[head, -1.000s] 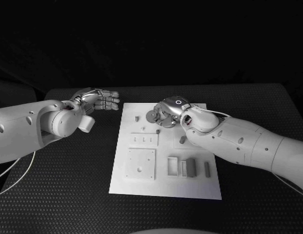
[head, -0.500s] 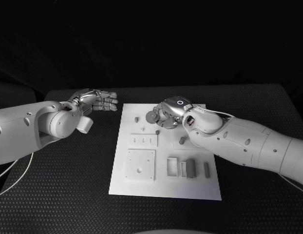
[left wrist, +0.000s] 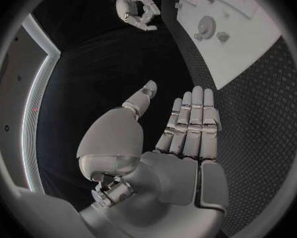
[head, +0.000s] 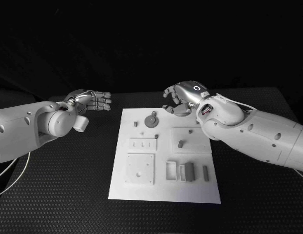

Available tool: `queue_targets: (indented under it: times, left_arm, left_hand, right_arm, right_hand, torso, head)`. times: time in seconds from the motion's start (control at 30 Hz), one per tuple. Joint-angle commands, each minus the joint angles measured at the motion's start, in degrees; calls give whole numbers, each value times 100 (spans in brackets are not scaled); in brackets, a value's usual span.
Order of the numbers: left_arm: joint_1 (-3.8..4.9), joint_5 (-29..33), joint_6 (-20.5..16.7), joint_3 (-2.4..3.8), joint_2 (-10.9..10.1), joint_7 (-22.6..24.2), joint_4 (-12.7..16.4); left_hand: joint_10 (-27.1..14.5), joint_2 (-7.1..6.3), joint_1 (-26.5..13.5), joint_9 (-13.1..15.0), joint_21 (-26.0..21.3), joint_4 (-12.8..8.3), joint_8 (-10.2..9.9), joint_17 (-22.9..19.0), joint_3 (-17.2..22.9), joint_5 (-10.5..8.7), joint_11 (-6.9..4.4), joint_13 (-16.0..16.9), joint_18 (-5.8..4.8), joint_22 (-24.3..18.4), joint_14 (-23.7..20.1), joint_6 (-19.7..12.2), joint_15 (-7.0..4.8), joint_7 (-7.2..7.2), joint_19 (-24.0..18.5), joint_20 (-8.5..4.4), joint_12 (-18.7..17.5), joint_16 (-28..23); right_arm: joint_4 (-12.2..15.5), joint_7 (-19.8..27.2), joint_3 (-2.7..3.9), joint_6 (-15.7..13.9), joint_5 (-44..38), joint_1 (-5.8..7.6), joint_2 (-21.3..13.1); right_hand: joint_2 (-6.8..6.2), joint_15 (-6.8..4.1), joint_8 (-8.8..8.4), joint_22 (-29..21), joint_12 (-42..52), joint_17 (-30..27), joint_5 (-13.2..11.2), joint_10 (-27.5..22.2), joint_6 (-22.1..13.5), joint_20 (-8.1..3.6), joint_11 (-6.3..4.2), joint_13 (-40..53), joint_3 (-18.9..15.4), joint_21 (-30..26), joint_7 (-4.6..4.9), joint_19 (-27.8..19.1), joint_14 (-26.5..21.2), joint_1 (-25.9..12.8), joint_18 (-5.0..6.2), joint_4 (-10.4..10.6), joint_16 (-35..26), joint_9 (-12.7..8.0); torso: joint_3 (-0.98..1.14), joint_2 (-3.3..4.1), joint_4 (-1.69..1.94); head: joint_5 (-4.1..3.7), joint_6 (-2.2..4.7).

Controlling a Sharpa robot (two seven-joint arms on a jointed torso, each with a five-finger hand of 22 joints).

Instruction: Assemble the parts on the task board

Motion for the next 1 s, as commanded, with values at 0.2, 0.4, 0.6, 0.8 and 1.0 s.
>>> queue_targets:
  times: [0.2, 0.4, 0.6, 0.8, 1.0]
  left_arm:
    - [-96, 6, 203, 1, 128, 276, -288]
    - [-161, 6, 342, 1, 206, 387, -406]
    - [-219, 4, 367, 1, 233, 404, -393]
    - [-275, -30, 427, 1, 266, 441, -355]
    - [-338, -275, 603, 1, 284, 530, -320]
  left_hand:
    - [45, 59, 13, 34, -27, -20, 103, 20, 75, 24, -36, 28, -60, -3, 43, 75, 2, 91, -28, -1, 17, -32]
    - [109, 123, 78, 49, -31, -30, 155, 28, 111, 26, -64, 38, -64, 0, 33, 183, 6, -4, -42, 2, 38, -54]
    - [128, 133, 98, 49, -31, -32, 159, 31, 116, 27, -72, 41, -64, 1, 33, 199, 7, -17, -45, 2, 43, -58]
    - [136, 140, 113, 48, -32, -35, 160, 32, 120, 27, -75, 41, -64, 1, 32, 206, 7, -20, -48, 3, 43, -61]
    - [159, 182, 284, 59, -34, -47, 216, 47, 145, 27, -80, 35, -65, 2, 21, 409, 14, -122, -74, 10, 26, -85]
  right_arm:
    - [-85, 671, 6, 82, 1832, 95, -505]
    - [-427, 1555, 4, 256, 2707, 106, -807]
    - [-961, 2184, -39, 481, 3054, 102, -902]
    - [-1368, 2385, -285, 556, 2790, -1, -939]
    - [-1712, 2490, -398, 590, 2403, -184, -770]
  right_hand:
    - [96, 70, 55, 44, -805, -212, 17, -163, -32, 93, 50, -587, 82, -176, 77, -231, -168, 454, 262, -468, -341, 3]
    - [155, 145, 94, 27, -2273, -345, 23, -68, -79, 174, 140, -1755, 97, -253, 150, -206, -127, 579, 273, -809, -406, -10]
    - [205, 157, 109, 35, -3054, -407, 21, 123, -231, 200, 147, -2339, -134, -336, 117, -241, -176, 431, 273, -857, -401, -45]
    - [201, 196, 164, 65, -3468, -439, 26, 239, -279, 233, 193, -2625, -156, -376, 87, -277, -240, 538, 273, -976, -378, -61]
    - [196, 181, 202, 79, -3493, -460, 25, 450, -278, 250, 175, -2657, -132, -393, 152, -293, -277, 675, 273, -1055, -374, -67]
  torso:
    - [93, -214, -164]
    - [139, -347, -258]
    - [199, -423, -320]
    - [284, -461, -373]
    - [317, -459, -382]
  head:
    - [38, 58]
    - [53, 94]
    - [57, 134]
    - [23, 140]
    - [-19, 188]
